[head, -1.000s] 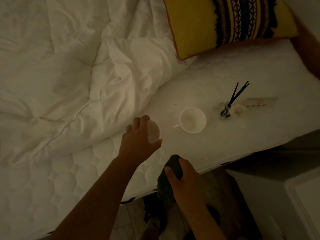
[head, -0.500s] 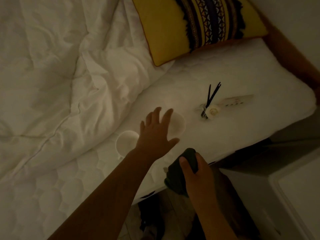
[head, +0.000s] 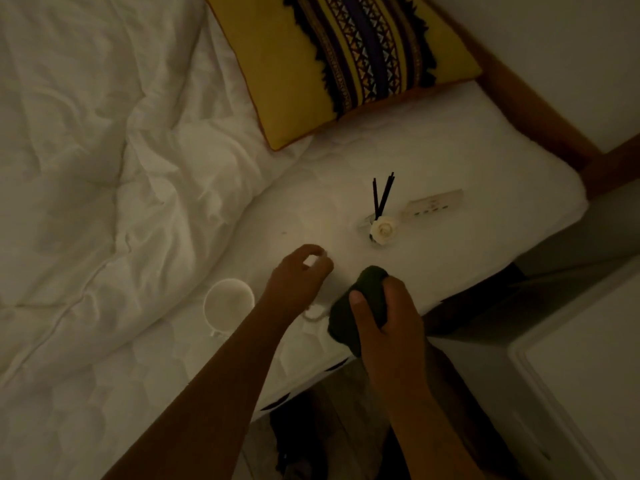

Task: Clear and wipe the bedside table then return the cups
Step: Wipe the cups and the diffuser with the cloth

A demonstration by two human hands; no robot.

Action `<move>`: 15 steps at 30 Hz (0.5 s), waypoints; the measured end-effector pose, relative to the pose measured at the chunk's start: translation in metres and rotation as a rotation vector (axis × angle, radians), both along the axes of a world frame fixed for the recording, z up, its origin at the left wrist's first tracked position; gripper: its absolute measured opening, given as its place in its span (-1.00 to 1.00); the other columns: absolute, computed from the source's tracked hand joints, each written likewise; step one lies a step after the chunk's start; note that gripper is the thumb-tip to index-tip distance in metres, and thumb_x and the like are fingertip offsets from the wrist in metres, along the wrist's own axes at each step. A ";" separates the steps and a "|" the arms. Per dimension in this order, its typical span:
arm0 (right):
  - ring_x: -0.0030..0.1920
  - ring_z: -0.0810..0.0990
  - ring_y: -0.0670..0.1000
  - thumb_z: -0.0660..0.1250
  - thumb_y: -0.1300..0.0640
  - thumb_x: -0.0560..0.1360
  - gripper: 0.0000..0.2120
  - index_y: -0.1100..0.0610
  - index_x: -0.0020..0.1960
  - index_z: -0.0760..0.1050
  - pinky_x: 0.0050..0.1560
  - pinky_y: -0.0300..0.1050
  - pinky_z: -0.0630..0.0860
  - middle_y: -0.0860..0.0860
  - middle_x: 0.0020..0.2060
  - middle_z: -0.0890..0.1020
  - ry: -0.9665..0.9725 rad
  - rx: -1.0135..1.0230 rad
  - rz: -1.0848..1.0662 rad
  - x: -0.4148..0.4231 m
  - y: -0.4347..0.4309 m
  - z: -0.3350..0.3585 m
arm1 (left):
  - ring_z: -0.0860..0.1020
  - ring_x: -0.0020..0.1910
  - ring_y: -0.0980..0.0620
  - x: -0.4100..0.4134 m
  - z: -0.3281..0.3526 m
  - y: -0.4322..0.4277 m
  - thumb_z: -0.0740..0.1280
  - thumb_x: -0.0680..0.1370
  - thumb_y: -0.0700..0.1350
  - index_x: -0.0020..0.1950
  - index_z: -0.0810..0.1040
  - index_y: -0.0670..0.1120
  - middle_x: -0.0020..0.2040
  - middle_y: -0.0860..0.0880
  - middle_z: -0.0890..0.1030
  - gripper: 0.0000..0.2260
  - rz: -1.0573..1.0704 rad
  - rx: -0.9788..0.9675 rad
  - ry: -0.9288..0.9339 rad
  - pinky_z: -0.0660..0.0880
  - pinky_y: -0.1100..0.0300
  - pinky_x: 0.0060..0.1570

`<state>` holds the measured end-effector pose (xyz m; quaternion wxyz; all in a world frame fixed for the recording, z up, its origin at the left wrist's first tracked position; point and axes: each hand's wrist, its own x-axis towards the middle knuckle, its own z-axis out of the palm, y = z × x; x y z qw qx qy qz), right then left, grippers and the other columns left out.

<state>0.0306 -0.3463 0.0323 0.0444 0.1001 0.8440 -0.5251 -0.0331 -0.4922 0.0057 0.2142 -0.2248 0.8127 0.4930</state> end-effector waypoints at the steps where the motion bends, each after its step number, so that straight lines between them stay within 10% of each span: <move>1: -0.03 0.49 -0.31 0.21 -0.20 0.48 -0.68 -0.01 0.09 0.39 -0.03 -0.52 0.37 -0.12 -0.09 0.51 0.034 -0.001 0.015 -0.001 -0.004 0.002 | 0.54 -0.13 0.06 0.007 0.005 0.007 0.22 0.49 0.16 -0.11 0.50 0.23 -0.08 0.06 0.55 -0.90 0.077 0.114 -0.010 0.53 0.20 -0.30; 5: -0.08 0.53 -0.24 0.16 -0.24 0.51 -0.68 -0.04 0.07 0.41 -0.09 -0.42 0.45 -0.15 -0.14 0.52 0.086 0.006 0.057 -0.004 -0.017 0.004 | 0.55 -0.22 0.04 0.027 0.015 0.028 0.18 0.51 0.04 -0.15 0.53 -0.16 -0.14 -0.19 0.60 -0.71 0.183 0.202 0.039 0.51 -0.01 -0.15; 10: -0.07 0.57 -0.06 0.15 -0.16 0.58 -0.68 0.06 0.10 0.47 0.02 -0.07 0.55 -0.03 -0.10 0.59 -0.180 -0.028 -0.087 -0.018 -0.016 0.002 | 0.60 -0.28 0.20 0.032 0.030 0.025 0.25 0.52 0.11 -0.05 0.59 0.16 -0.26 0.07 0.64 -0.86 0.079 0.062 0.156 0.55 0.37 -0.35; 15: -0.16 0.67 -0.05 0.22 -0.02 0.58 -0.75 0.14 0.05 0.54 -0.14 -0.13 0.60 0.10 -0.11 0.64 -0.732 -0.658 -0.003 -0.053 0.007 0.011 | 0.58 -0.19 0.17 0.036 0.055 0.008 0.25 0.47 0.08 0.02 0.58 0.15 -0.13 0.11 0.61 -0.81 -0.130 0.174 0.225 0.52 0.32 -0.27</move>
